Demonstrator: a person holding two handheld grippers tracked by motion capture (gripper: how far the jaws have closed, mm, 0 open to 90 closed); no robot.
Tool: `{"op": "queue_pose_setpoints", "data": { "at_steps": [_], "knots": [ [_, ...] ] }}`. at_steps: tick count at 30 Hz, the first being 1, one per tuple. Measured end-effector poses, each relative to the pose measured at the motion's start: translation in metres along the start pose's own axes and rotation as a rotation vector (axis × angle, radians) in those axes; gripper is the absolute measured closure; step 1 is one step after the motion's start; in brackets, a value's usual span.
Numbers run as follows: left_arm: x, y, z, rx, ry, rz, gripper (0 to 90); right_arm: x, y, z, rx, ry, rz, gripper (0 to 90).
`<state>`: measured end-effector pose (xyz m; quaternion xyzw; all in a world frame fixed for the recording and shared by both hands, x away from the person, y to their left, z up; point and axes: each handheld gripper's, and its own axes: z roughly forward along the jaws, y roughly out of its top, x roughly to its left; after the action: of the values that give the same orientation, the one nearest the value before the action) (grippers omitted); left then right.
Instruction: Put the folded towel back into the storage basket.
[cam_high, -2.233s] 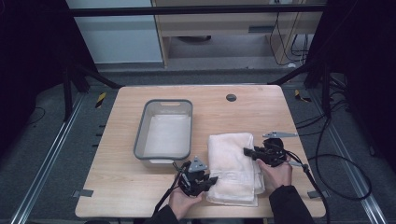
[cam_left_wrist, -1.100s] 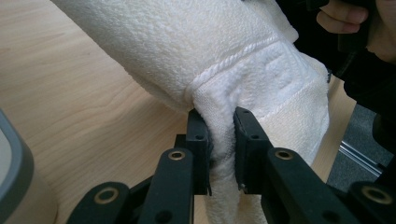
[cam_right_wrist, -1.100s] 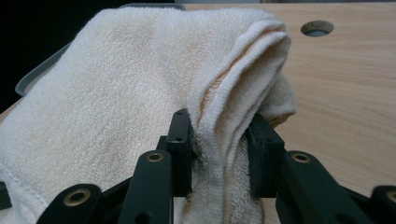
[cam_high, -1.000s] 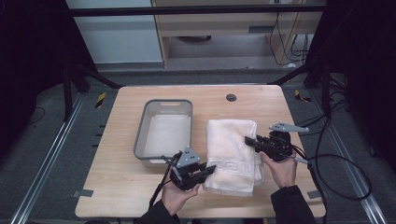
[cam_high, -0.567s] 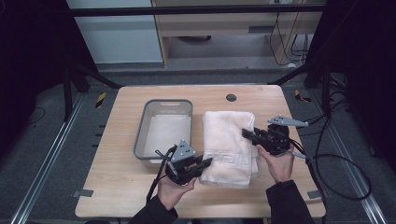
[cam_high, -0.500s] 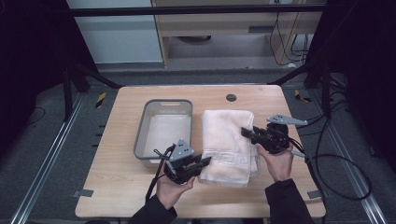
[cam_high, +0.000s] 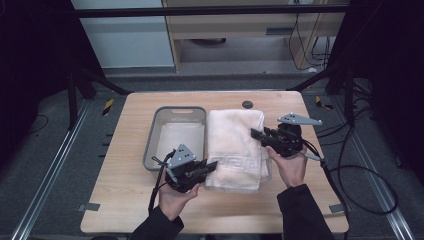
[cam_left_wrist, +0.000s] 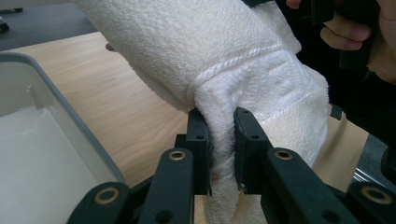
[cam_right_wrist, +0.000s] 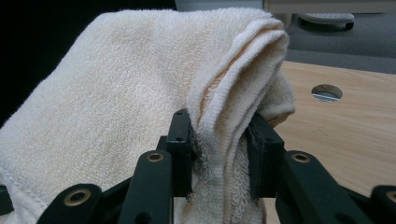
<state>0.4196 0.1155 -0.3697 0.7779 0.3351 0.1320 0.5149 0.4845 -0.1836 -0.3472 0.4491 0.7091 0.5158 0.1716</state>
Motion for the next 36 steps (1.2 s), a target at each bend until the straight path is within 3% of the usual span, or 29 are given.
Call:
{"op": "queue_pose_setpoints", "data": {
  "at_steps": [15,36],
  "knots": [
    [0.015,0.005,-0.021,-0.039,0.048,-0.004,77.8,0.020,0.022,0.015,-0.016,0.017,-0.027,66.8],
    [0.042,0.009,-0.054,-0.094,0.098,-0.057,77.8,0.051,0.051,0.039,-0.028,0.050,-0.062,66.8]
  ]
}}
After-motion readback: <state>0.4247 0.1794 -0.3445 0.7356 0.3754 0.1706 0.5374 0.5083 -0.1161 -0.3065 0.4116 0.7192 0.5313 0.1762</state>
